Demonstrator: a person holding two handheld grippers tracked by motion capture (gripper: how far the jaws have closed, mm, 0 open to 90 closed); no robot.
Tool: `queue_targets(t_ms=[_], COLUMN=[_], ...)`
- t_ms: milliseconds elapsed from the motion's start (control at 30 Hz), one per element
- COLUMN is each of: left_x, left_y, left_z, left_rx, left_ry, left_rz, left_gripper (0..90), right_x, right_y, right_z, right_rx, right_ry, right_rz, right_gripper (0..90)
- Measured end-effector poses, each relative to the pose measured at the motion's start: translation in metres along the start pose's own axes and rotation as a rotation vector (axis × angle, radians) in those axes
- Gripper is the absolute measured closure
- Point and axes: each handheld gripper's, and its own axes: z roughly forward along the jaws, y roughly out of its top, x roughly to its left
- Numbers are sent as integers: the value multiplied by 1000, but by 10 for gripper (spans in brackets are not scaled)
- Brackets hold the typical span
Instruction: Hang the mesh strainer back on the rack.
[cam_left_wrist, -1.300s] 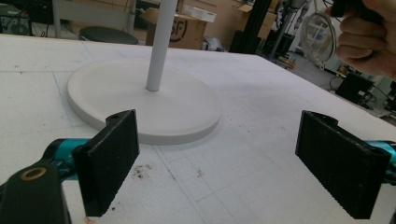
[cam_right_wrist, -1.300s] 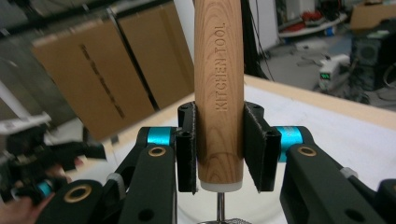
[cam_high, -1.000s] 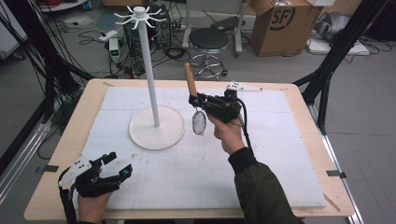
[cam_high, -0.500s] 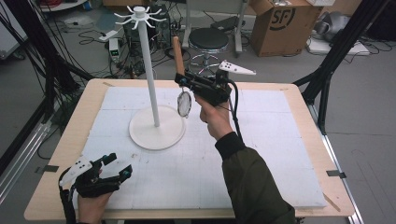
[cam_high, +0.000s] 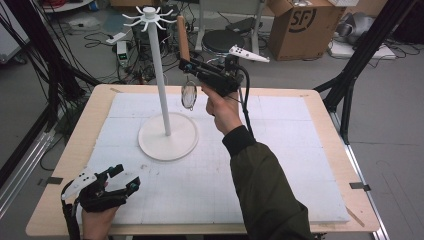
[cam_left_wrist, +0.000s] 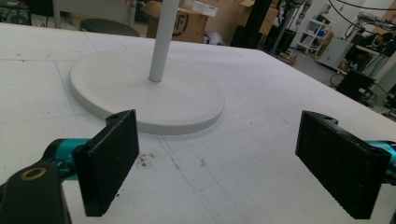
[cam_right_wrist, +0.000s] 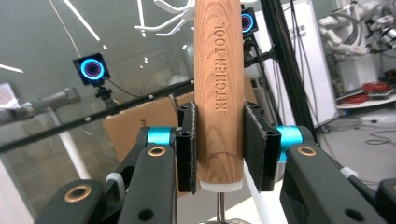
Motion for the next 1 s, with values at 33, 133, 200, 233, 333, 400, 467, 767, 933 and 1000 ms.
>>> queue_targets(t_ms=[33, 133, 200, 233, 333, 400, 467, 767, 933, 1000], left_x=[0, 0, -1, -1, 0, 0, 1, 0, -1, -1], left_y=[0, 0, 0, 0, 0, 0, 0, 0, 1, 1], left_z=[0, -1, 0, 0, 1, 1, 1, 1, 1, 1], left_rx=[0, -1, -2, -2, 1, 2, 5, 2, -1, -1], left_ry=[-1, -3, -4, -5, -6, -6, -9, -13, -14, -17], left_rz=[0, -2, -1, 0, 1, -5, -4, 0, 0, 0], left_gripper=[140, 140, 140, 140, 140, 140, 140, 140, 140, 140], right_x=[0, -3, -7, -10, -11, -11, -10, -6, -1, 1], right_y=[1, 3, 3, 3, 2, 2, 1, 3, 3, 3], right_z=[1, 3, 3, 3, 4, 6, 6, 6, 5, 4], right_rx=[0, -8, -6, -9, -7, -11, -15, -23, -14, -17], right_ry=[6, -9, -17, -17, -4, -5, 5, 28, 23, 22], right_rz=[0, 4, 8, 12, 23, 15, 12, 9, -6, -7], right_gripper=[685, 685, 685, 685, 685, 685, 685, 685, 684, 685])
